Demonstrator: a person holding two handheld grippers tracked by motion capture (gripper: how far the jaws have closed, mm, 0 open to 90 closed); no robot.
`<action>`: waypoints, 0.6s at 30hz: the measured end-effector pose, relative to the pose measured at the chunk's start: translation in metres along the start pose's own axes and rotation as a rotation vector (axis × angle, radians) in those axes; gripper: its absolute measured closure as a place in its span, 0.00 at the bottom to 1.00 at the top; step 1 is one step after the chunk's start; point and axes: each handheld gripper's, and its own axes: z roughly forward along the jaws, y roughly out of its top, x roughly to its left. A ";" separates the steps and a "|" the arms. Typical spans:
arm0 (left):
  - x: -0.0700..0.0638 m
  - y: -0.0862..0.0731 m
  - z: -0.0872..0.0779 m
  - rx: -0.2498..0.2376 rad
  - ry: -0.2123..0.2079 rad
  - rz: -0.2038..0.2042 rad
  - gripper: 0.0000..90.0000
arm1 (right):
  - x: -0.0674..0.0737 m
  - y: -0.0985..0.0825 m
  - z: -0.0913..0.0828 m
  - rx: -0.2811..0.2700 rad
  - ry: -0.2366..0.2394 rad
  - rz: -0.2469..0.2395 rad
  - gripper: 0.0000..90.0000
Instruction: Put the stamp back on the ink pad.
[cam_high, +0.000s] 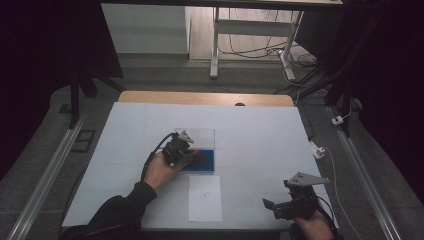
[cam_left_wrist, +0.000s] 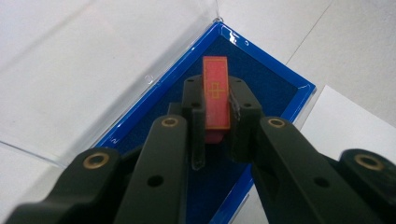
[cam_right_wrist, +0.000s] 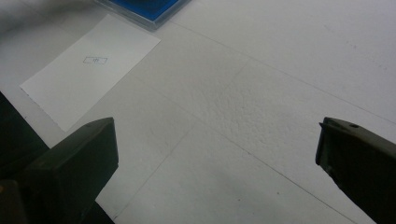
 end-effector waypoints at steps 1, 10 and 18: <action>0.000 0.000 0.000 0.001 0.002 0.003 0.88 | 0.000 0.000 0.000 0.000 -0.001 0.000 0.00; -0.001 0.001 0.000 -0.008 -0.005 -0.003 0.81 | 0.000 0.000 0.000 -0.001 -0.001 0.001 0.00; -0.001 0.003 -0.009 -0.027 -0.001 -0.007 0.72 | 0.000 -0.001 -0.001 0.000 -0.006 0.003 0.00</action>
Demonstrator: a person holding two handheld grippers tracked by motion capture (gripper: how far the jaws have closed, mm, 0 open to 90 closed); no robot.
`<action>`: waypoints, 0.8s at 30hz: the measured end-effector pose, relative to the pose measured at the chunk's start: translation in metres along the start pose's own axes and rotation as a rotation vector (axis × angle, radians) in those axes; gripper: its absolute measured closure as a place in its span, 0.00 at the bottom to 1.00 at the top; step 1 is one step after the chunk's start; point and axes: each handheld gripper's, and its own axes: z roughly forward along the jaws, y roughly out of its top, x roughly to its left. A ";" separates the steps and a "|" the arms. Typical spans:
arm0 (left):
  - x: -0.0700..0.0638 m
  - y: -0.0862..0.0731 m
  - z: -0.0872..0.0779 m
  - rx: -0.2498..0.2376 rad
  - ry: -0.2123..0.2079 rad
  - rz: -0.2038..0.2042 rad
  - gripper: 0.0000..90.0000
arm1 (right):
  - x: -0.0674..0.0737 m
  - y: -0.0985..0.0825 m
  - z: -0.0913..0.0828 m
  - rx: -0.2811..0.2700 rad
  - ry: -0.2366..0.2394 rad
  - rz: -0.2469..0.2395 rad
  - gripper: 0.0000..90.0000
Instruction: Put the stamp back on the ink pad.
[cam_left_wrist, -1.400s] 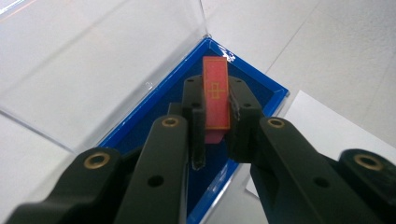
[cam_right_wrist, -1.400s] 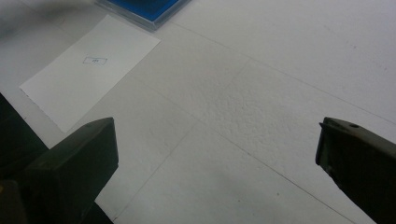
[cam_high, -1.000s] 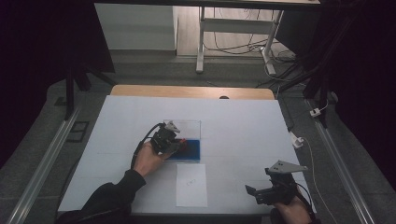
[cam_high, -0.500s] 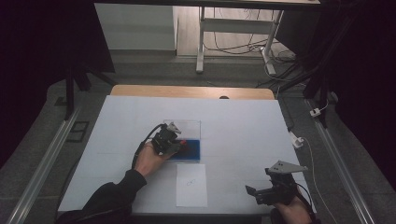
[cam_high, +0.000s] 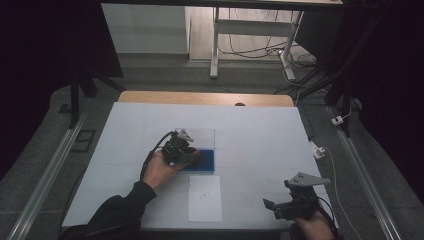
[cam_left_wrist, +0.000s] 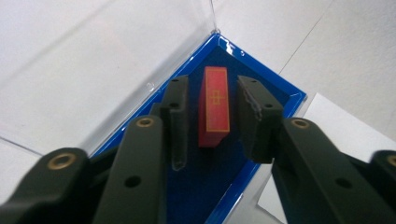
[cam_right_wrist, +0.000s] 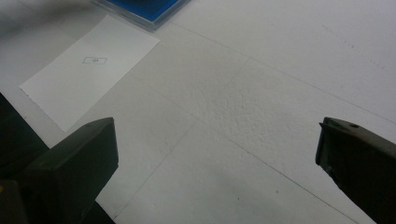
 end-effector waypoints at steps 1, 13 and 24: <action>0.000 0.001 -0.001 -0.003 -0.001 0.000 0.71 | 0.000 0.000 0.000 0.000 -0.001 0.001 0.00; -0.004 -0.001 -0.019 -0.031 -0.024 -0.003 0.52 | -0.001 -0.002 -0.003 -0.002 -0.004 0.030 0.00; -0.005 -0.006 -0.033 -0.048 -0.097 -0.032 0.28 | -0.002 -0.003 -0.004 -0.007 -0.002 0.049 0.00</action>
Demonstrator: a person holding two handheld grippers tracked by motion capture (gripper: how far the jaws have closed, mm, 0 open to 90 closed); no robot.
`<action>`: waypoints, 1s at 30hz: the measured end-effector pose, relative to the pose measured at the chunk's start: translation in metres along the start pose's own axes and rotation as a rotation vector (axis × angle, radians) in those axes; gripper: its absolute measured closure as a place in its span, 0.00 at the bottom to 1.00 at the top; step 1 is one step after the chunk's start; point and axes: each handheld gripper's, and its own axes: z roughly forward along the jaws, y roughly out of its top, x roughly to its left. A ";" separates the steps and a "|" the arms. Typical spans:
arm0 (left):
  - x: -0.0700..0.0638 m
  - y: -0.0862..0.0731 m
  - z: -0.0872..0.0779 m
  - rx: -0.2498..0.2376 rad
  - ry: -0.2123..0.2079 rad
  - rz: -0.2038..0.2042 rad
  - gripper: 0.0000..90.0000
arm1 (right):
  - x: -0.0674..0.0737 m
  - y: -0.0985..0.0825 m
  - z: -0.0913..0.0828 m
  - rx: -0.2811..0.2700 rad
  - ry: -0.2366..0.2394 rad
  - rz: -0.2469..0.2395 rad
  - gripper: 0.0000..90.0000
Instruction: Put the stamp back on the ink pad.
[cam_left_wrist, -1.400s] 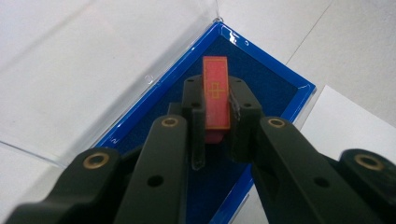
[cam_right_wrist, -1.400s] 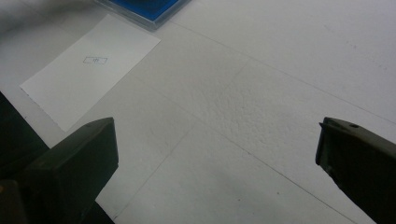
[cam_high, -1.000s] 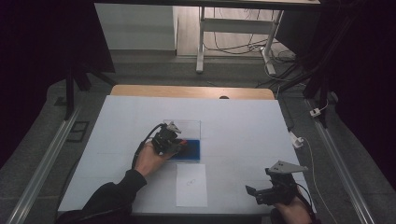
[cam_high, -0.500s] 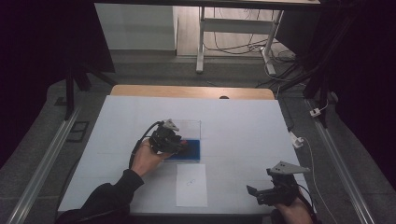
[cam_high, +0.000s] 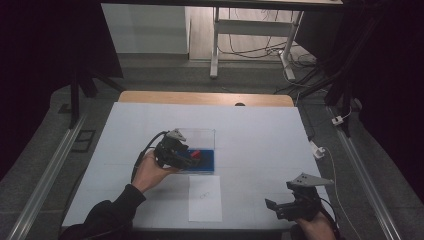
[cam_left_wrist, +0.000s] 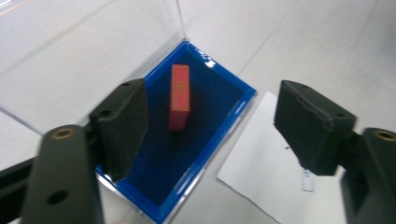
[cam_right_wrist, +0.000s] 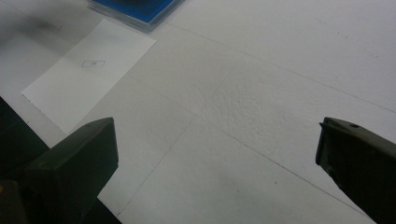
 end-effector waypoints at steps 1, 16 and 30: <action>-0.001 0.000 -0.002 -0.004 -0.005 0.002 0.26 | 0.000 0.000 0.000 0.000 -0.002 -0.002 0.00; -0.009 -0.012 -0.023 -0.007 -0.015 0.004 0.08 | 0.001 0.000 -0.001 0.002 -0.005 -0.008 0.00; -0.013 -0.036 -0.049 -0.059 -0.076 -0.007 0.02 | 0.001 0.000 -0.001 -0.001 -0.010 -0.012 0.00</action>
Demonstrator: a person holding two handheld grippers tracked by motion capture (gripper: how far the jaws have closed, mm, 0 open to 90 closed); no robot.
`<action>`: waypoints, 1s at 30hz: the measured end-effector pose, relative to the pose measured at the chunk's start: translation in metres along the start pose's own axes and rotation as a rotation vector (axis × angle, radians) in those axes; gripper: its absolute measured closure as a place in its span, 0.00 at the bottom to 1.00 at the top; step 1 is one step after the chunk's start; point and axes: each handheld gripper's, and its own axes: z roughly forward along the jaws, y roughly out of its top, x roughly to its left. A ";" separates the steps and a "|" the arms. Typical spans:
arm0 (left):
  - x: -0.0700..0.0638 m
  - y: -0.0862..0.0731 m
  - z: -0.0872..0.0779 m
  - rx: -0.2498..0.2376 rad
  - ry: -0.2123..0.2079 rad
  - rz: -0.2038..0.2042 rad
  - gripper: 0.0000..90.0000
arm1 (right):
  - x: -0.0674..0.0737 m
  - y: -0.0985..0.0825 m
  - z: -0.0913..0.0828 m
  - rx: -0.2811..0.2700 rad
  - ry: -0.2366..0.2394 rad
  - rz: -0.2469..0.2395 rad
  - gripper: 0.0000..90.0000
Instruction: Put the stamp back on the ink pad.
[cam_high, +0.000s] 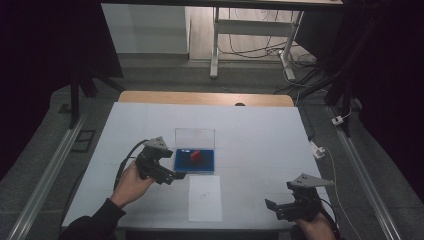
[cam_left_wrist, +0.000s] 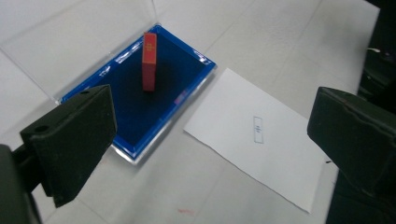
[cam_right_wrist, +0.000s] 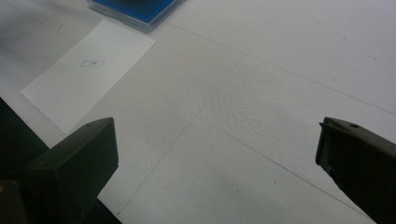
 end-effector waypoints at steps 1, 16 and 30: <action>-0.001 -0.002 -0.003 -0.002 -0.001 -0.002 0.02 | 0.000 0.000 0.000 -0.002 0.001 0.000 0.00; -0.013 -0.030 -0.034 -0.031 0.000 -0.021 0.02 | 0.000 0.001 0.001 0.001 0.006 0.004 0.00; -0.019 -0.061 -0.065 -0.056 0.040 -0.088 0.02 | 0.001 0.000 0.001 0.000 0.004 0.000 0.00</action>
